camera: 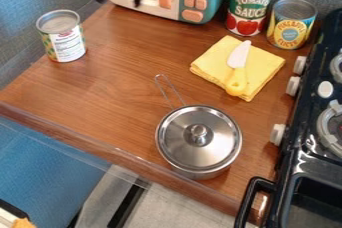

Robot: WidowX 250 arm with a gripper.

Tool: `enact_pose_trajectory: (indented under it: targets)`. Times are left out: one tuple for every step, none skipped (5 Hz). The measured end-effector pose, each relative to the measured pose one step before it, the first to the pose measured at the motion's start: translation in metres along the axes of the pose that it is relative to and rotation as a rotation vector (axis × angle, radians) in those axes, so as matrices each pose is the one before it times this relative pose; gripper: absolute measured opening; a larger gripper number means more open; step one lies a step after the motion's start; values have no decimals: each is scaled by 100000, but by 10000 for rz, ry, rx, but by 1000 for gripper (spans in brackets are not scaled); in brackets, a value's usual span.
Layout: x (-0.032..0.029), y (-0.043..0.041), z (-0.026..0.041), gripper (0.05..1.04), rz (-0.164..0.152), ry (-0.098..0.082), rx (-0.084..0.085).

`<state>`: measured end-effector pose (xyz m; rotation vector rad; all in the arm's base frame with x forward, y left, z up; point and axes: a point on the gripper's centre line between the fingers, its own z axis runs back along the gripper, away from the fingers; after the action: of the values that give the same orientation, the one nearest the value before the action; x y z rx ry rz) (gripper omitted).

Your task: Move the can to the bottom left of the table

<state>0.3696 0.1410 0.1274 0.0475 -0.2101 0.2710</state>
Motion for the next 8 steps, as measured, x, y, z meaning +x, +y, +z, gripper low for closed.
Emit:
enact_pose_trajectory:
  targets:
    - [926, 3511, -1138, 1000, 867, -26, 220]
    - [1253, 1516, -1278, 1000, 370, 131, 267]
    - [1181, 477, -819, 1000, 87, 104, 213]
    - [1226, 524, -1639, 1000, 123, 256, 189]
    - [394, 1336, -1034, 1000, 105, 210, 180]
    - [-318, 483, -791, 1000, -59, 242, 85]
    - [-1357, -177, -1813, 1000, -174, 443, 23]
    - [-1848, -193, -326, 999, -23, 177, -131]
